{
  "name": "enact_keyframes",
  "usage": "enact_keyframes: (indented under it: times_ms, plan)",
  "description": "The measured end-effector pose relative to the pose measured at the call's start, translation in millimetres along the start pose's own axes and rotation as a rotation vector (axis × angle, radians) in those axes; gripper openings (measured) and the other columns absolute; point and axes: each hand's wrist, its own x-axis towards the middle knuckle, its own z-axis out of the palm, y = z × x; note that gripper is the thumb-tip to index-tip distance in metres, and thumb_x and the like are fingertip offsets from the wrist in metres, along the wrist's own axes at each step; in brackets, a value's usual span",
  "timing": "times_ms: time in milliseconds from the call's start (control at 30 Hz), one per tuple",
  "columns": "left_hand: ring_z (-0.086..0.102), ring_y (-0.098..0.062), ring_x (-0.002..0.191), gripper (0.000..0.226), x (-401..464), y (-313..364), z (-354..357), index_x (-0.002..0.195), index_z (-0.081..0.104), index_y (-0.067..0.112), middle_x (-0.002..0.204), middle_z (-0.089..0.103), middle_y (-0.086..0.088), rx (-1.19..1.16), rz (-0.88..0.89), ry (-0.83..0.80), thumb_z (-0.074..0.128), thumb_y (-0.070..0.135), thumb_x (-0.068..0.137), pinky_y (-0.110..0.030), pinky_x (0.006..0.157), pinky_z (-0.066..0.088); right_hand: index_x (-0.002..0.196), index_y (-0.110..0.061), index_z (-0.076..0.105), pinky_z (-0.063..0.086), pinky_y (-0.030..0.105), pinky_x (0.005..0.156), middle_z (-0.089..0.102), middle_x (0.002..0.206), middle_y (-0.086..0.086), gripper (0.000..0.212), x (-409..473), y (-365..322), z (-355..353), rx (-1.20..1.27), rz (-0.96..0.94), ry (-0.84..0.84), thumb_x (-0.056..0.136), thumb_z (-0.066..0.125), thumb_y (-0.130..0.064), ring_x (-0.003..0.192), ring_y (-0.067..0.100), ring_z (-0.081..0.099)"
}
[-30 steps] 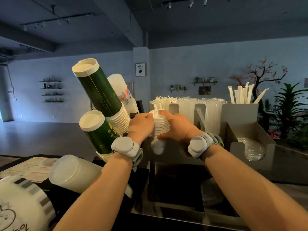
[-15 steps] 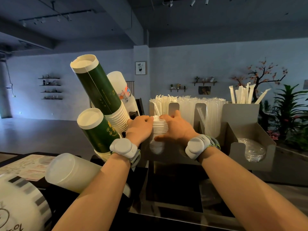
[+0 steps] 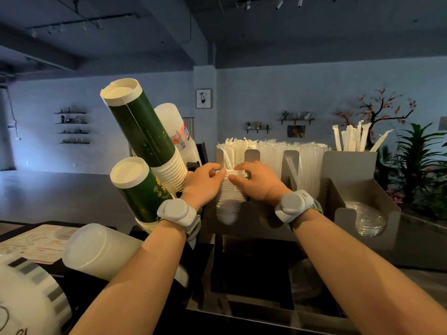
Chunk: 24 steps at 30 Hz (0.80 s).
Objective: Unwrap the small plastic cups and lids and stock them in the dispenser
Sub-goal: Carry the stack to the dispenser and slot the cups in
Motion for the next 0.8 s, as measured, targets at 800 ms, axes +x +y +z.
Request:
enact_keyframes:
  times_ms: [800]
  plan:
    - [0.061, -0.023, 0.113, 0.035, -25.8, 0.2, 0.9, 0.123, 0.064, 0.025, 0.117, 0.069, -0.003, 0.008, 0.051, 0.011, 0.068, 0.041, 0.092, -0.045, 0.1, 0.052, 0.117, -0.026, 0.068, 0.044, 0.04, 0.096, 0.067, 0.114, -0.005, 0.049, -6.9, 10.6, -3.7, -0.243, -0.155, -0.101, 0.081, 0.07, -0.059, 0.108, 0.02, 0.049]
